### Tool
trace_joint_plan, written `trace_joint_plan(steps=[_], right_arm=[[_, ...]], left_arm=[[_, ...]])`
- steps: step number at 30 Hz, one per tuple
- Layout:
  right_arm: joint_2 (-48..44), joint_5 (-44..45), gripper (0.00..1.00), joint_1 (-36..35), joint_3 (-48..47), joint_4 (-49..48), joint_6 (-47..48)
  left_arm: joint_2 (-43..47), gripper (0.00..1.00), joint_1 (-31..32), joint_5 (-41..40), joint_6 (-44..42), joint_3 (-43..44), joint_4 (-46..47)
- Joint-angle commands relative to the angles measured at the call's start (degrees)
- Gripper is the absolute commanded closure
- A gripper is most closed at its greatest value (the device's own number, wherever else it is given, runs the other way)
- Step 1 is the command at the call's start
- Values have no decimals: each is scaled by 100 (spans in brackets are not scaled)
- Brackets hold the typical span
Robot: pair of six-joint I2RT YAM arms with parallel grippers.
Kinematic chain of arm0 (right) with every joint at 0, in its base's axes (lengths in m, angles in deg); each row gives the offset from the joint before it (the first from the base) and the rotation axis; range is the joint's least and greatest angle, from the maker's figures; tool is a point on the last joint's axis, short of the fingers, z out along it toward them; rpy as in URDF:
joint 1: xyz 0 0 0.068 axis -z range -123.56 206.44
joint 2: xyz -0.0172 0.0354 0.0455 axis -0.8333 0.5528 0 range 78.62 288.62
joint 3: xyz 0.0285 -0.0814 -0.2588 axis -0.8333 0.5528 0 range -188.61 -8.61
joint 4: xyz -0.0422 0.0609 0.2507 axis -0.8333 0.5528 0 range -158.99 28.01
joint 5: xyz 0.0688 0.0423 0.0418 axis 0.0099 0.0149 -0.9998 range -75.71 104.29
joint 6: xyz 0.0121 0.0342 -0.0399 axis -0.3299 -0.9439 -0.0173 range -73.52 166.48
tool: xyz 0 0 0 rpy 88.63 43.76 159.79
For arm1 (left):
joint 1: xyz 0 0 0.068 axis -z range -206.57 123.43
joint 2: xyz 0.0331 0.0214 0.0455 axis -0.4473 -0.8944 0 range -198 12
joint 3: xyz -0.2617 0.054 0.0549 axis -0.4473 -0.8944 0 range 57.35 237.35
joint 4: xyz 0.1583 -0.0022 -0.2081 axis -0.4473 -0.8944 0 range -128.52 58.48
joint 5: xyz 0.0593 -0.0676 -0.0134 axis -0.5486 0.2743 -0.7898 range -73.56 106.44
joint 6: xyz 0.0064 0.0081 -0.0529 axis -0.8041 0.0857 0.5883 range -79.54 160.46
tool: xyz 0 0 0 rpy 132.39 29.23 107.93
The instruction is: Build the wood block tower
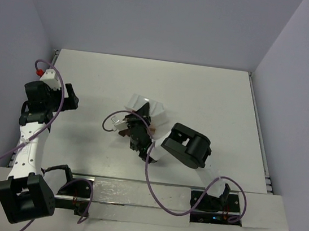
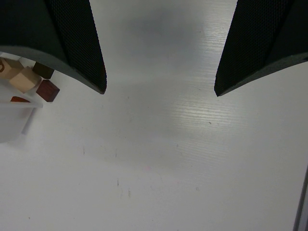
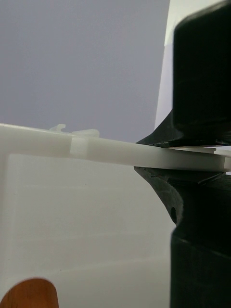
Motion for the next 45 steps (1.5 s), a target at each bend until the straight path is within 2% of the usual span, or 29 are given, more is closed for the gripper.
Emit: trace_joint_plan(steps=[1,4,9,13,17,22,26,28,29,30,33,34,36,37,39,41,45], right_arm=[[-307,126,100,148,51,-2668,-79],[-382,65,100,-68,163,-2660,-89],[-533,148,100,475,-133,-2666,22],[-723,-2,100,180,180,-2666,5],[-803,93,100,649,-117,-2660,-14],[-925,105,100,736,129,-2640,-140],[-1220,324,100,924,378,-2066,-583],[-1559,420,100,1044,484,-1295,-1253],[-1905,520,100,1082,543,-429,-1561],[-1940,530,100,1125,549,-340,-1940],[-2884,464,100,1295,344,2523,-4030],[-3107,253,100,1345,168,3956,-5001],[-3270,-179,100,1528,-328,6078,-6167],[-3394,-691,100,1715,-660,7619,-7022],[-3450,-1669,100,2074,-1042,8667,-8038],[-3490,-2396,100,2380,-1357,9466,-8473],[-3570,-3107,100,3002,-1314,9847,-8594]], left_arm=[[87,1,-47,149,38,228,51],[35,1,-48,166,39,272,17],[109,1,-62,127,21,231,28],[54,1,-62,151,39,264,36],[80,1,-56,135,26,249,15],[97,1,-56,213,19,246,31],[108,1,-60,255,-10,228,38],[145,1,-64,296,-14,220,50],[139,1,-64,299,-22,220,43],[138,1,-65,299,-23,220,42],[109,1,-65,335,-29,223,51],[99,1,-69,343,-32,224,51],[103,1,-65,339,-36,224,47],[119,1,-66,338,-46,221,48],[154,1,-73,368,-72,192,68],[199,1,-73,480,-115,179,61],[312,1,-73,650,-181,129,86]])
